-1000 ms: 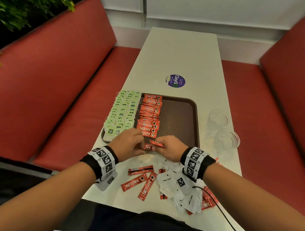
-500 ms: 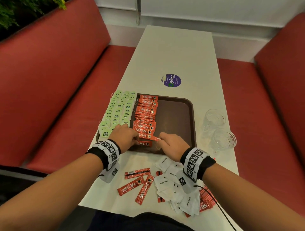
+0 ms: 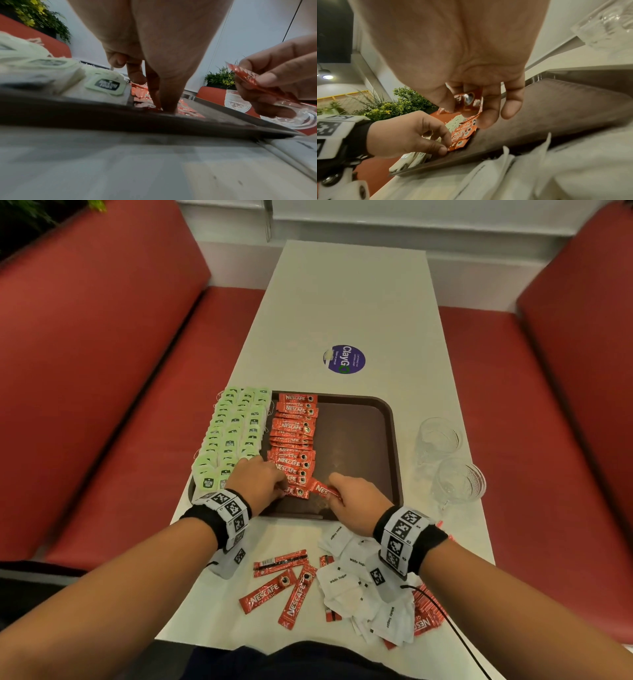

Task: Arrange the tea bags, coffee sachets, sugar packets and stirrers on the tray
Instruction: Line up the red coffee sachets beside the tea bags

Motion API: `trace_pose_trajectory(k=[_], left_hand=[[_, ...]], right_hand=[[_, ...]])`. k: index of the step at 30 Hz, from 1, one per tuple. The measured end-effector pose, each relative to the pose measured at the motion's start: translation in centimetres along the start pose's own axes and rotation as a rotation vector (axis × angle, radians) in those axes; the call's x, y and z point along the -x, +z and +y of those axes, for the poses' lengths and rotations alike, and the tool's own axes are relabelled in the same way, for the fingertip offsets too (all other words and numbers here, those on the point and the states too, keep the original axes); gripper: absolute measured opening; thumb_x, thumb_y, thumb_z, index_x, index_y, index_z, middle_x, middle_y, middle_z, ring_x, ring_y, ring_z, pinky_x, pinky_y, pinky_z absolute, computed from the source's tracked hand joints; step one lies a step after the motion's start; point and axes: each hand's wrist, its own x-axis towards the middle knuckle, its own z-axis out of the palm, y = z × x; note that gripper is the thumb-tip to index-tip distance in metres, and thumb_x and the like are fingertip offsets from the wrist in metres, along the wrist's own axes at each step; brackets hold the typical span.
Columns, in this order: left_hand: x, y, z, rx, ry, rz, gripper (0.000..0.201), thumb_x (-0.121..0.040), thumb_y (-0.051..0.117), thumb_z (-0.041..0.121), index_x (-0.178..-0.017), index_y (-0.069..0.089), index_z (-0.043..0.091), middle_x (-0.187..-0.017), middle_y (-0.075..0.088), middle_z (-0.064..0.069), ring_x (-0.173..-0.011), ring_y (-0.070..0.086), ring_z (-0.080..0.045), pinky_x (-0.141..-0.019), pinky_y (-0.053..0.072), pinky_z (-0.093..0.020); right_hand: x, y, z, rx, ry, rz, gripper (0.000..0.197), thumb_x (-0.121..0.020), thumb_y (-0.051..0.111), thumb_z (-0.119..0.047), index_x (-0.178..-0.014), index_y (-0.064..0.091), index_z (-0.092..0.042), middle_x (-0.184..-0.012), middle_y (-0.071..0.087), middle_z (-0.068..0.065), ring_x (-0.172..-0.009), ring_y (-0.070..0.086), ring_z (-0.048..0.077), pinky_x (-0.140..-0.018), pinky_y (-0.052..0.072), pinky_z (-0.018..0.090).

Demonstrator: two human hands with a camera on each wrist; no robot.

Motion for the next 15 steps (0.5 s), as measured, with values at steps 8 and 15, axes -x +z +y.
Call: trace_pose_trajectory(k=[8, 15], left_hand=[[0.4, -0.4, -0.1, 0.292, 0.007, 0.171, 0.041, -0.1, 0.04, 0.053, -0.085, 0.066, 0.025, -0.082, 0.064, 0.007, -0.082, 0.054, -0.018, -0.078, 0.043, -0.038], [2.1, -0.7, 0.7, 0.462, 0.209, 0.176, 0.013, -0.09, 0.069, 0.039, -0.097, 0.074, 0.029, -0.091, 0.069, 0.012, -0.088, 0.055, -0.011, -0.08, 0.045, -0.033]], right_hand=[[-0.7, 0.7, -0.1, 0.015, 0.016, -0.032, 0.012, -0.103, 0.048, -0.027, -0.107, 0.058, -0.021, -0.097, 0.063, -0.001, -0.085, 0.059, 0.02, -0.078, 0.05, 0.037], [-1.2, 1.5, -2.0, -0.017, -0.016, -0.028, 0.008, -0.101, 0.052, -0.027, -0.103, 0.055, -0.02, -0.098, 0.061, -0.001, -0.088, 0.058, 0.02, -0.081, 0.05, 0.039]])
